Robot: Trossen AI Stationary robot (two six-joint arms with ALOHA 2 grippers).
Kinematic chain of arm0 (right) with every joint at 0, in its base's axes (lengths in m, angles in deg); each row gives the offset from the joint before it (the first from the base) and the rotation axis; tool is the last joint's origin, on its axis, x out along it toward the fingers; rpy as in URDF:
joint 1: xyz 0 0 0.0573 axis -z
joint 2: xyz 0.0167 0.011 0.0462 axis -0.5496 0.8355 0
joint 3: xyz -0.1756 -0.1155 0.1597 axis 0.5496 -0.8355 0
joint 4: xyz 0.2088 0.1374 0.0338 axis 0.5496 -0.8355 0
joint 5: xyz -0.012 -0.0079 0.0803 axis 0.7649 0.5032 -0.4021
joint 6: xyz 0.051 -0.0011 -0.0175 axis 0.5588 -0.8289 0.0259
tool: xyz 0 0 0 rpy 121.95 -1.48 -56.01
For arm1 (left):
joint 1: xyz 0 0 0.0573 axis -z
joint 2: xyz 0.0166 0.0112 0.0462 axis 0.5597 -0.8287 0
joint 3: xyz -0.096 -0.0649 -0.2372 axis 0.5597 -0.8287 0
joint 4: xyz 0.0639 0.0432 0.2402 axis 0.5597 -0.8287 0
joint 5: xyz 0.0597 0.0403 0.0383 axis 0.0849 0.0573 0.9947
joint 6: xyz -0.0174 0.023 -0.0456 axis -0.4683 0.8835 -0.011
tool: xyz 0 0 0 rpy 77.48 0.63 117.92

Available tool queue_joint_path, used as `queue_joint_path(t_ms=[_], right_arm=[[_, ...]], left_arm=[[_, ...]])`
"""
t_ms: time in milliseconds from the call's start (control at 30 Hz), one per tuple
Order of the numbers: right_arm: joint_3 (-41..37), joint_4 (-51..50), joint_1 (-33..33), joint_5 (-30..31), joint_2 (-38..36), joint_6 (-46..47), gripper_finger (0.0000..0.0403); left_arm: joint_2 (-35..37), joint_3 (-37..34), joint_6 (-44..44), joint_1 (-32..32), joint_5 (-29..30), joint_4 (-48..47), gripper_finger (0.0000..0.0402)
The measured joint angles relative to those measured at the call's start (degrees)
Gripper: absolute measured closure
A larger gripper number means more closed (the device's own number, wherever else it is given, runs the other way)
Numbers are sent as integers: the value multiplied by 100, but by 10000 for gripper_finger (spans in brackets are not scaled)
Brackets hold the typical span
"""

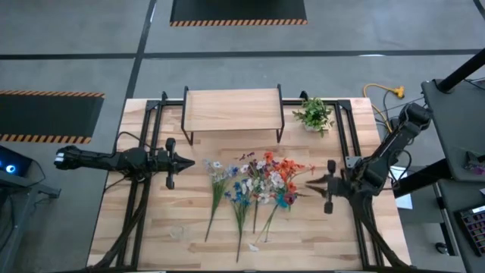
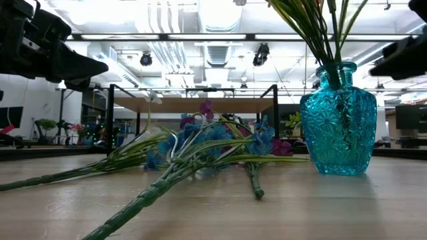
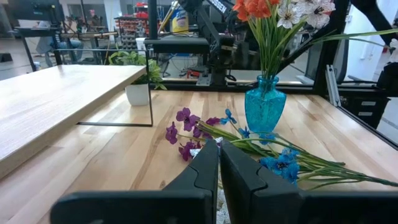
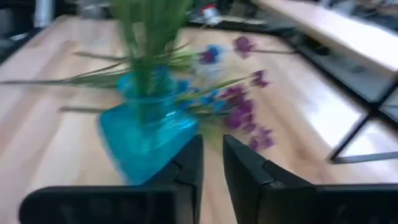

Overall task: Pick and place flowers into a vace then onto a shelf
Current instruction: Put the white flowers into the transparent vase

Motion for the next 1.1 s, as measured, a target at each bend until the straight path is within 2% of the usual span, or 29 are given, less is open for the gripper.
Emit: queue_joint_path(t_ms=[67,200,300,533,700,800,933,1100], right_arm=[[-38,-2,128,-21,-85,-35,364],[-262,28,651,-572,-400,-204,390],[-499,137,1159,-1064,-737,-447,394],[-812,1439,1905,-2166,-1638,-2198,394],[-985,1724,2352,-2780,-2201,-2904,394],[-1207,2057,2787,-3545,-2524,-3094,394],[-1407,1930,3453,-3977,-2884,-3039,395],[-1401,1877,4040,-4866,-3185,-3022,395]], left_arm=[[0,0,0,0,0,0,402],[0,0,0,0,0,0,402],[0,0,0,0,1,0,402],[0,0,0,0,2,0,402],[0,0,0,0,2,0,402],[0,0,0,0,2,0,402],[0,0,0,0,2,0,402],[0,0,0,0,2,0,402]])
